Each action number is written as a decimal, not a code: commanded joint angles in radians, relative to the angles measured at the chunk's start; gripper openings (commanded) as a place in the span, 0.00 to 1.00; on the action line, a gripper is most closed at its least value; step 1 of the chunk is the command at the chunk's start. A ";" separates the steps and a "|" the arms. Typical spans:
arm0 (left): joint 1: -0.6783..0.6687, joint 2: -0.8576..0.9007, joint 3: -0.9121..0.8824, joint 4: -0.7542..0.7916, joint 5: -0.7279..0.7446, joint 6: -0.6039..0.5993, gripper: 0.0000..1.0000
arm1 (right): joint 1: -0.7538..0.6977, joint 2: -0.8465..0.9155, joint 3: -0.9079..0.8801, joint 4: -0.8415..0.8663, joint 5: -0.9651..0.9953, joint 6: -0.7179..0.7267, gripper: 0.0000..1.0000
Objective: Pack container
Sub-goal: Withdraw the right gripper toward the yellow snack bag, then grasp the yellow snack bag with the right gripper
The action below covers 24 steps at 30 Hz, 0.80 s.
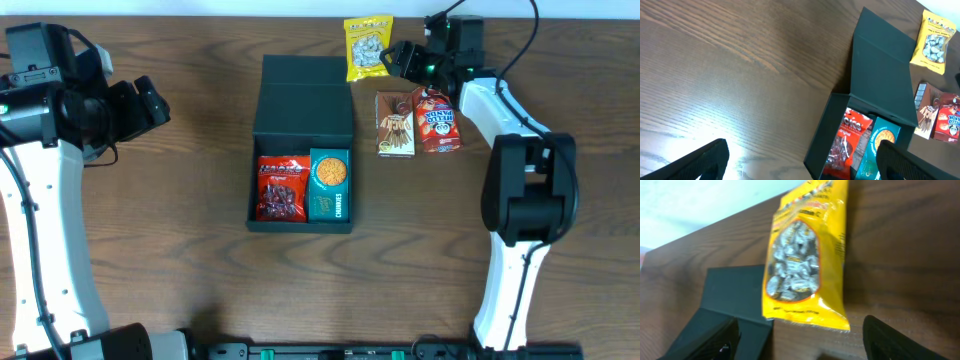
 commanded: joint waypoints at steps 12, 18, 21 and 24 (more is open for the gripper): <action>0.003 0.007 0.011 -0.010 -0.007 -0.008 0.95 | -0.006 0.191 0.275 -0.119 -0.046 0.046 0.73; 0.003 0.007 0.011 -0.010 -0.007 -0.008 0.95 | 0.012 0.191 0.275 -0.198 -0.052 0.006 0.70; 0.003 0.007 0.011 -0.010 -0.007 -0.008 0.95 | 0.021 0.191 0.275 -0.207 -0.048 -0.011 0.68; 0.003 0.007 0.011 -0.011 -0.006 -0.008 0.95 | 0.023 0.191 0.275 -0.198 -0.045 -0.011 0.59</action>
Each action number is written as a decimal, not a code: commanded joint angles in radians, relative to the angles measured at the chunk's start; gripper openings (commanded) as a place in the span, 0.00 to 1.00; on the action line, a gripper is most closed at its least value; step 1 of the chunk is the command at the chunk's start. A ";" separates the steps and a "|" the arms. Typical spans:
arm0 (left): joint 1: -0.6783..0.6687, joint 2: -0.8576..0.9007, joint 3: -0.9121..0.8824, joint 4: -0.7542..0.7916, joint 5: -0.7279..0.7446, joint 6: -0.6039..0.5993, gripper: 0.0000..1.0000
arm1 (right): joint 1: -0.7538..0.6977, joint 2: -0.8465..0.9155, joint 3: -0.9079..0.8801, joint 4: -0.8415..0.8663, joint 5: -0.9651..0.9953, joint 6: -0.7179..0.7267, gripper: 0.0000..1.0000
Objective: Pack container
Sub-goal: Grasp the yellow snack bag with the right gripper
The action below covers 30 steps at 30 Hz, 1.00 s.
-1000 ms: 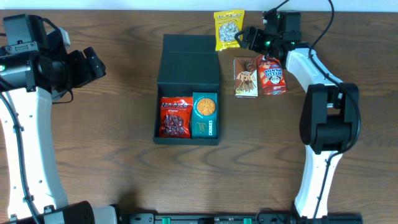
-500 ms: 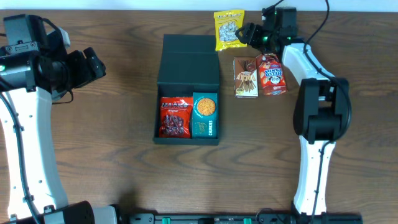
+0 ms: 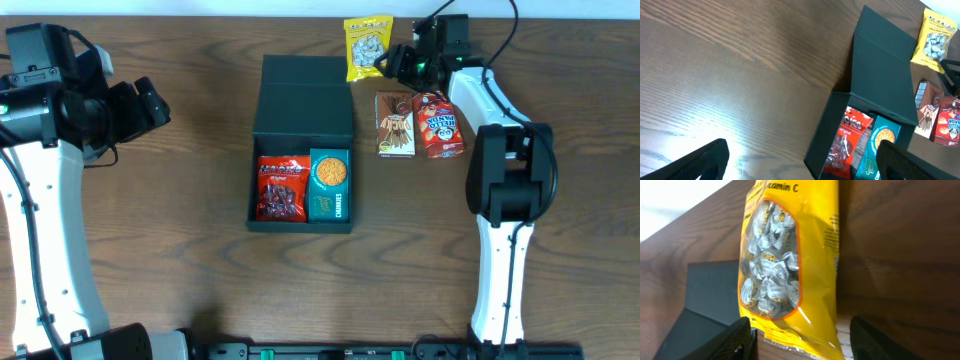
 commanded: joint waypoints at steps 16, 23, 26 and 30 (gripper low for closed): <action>0.003 0.006 0.011 -0.016 -0.007 -0.007 0.95 | 0.002 0.008 0.058 0.019 -0.047 -0.020 0.01; 0.003 0.007 0.011 -0.015 -0.007 -0.007 0.95 | 0.008 -0.015 0.261 -0.138 -0.143 -0.071 0.02; 0.003 0.006 0.011 -0.014 -0.007 -0.007 0.95 | 0.023 -0.048 0.410 -0.316 -0.130 -0.180 0.01; 0.003 0.006 0.011 -0.014 -0.007 -0.007 0.95 | 0.045 -0.095 0.590 -0.552 -0.066 -0.288 0.02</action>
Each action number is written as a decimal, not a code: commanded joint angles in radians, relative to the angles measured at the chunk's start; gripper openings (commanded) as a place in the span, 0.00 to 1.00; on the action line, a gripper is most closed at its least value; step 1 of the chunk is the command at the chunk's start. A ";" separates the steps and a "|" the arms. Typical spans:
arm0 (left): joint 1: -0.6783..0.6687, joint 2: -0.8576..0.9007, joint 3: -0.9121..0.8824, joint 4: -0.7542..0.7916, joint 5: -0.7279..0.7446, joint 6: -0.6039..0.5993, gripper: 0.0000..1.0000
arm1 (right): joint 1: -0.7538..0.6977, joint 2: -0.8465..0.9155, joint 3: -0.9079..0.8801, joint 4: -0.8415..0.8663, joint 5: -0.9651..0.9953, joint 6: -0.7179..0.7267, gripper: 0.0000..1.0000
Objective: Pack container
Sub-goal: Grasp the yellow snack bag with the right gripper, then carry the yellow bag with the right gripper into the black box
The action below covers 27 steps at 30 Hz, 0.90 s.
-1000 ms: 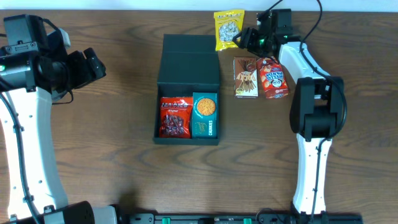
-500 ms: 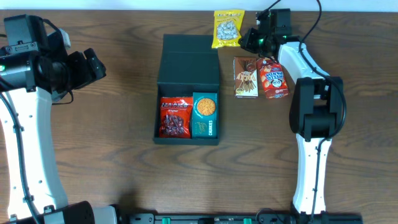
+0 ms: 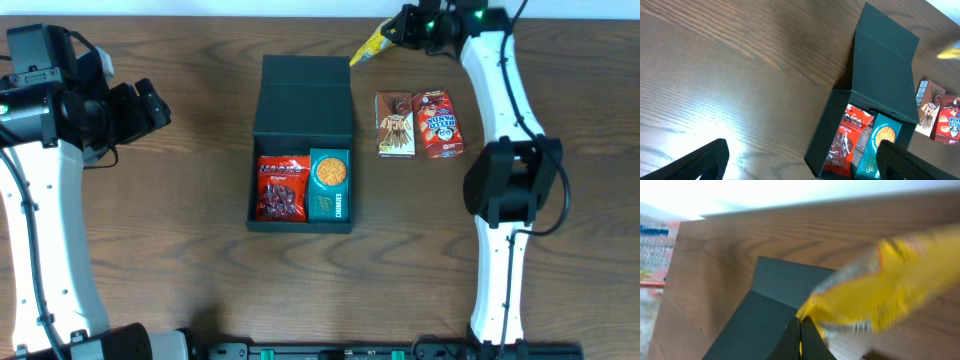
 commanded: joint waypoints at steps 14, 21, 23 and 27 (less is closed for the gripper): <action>0.003 0.006 0.011 0.023 -0.006 -0.008 0.95 | -0.027 -0.645 -0.355 -0.024 0.086 -0.166 0.02; 0.003 0.006 0.011 0.052 -0.007 -0.007 0.95 | 0.080 -0.932 -0.849 0.275 0.086 -0.044 0.02; 0.003 0.007 0.011 0.052 -0.007 -0.007 0.95 | 0.160 -0.943 -0.890 0.283 0.086 -0.009 0.01; 0.003 0.006 0.011 0.045 -0.006 -0.007 0.95 | 0.319 -0.912 -0.914 0.331 0.100 0.050 0.01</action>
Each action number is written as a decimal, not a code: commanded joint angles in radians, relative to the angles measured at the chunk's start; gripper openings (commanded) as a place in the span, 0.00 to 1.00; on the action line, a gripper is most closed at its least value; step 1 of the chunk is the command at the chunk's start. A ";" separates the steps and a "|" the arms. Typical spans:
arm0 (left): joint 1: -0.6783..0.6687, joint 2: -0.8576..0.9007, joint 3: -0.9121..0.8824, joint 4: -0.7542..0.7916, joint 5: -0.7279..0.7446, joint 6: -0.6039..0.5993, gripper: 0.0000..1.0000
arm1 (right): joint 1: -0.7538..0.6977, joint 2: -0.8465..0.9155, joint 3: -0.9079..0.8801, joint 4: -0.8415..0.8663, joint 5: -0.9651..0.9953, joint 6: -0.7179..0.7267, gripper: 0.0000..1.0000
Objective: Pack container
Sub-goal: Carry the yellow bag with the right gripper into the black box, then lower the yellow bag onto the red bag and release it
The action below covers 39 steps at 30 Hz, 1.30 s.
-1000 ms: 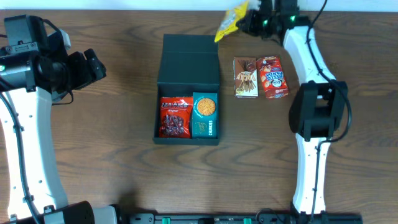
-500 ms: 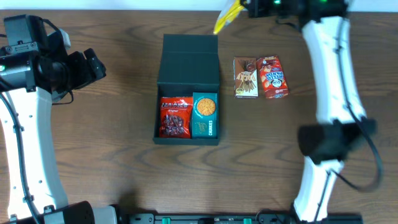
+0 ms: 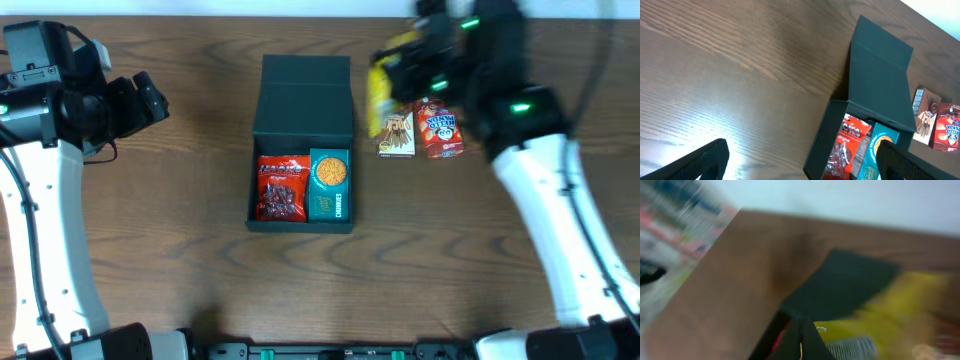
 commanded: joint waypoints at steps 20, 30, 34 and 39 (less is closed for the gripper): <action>0.003 0.006 0.011 -0.053 -0.005 0.042 0.95 | 0.256 0.090 -0.095 -0.002 0.071 0.185 0.02; 0.003 0.006 0.010 -0.056 -0.005 0.041 0.95 | 0.257 0.090 -0.095 0.190 0.273 0.667 0.02; 0.003 0.006 0.009 -0.056 -0.002 0.041 0.96 | 0.269 0.090 -0.095 0.227 0.459 0.858 0.01; 0.003 0.006 0.009 -0.056 -0.002 0.039 0.95 | 0.303 0.090 -0.095 0.237 0.591 1.091 0.02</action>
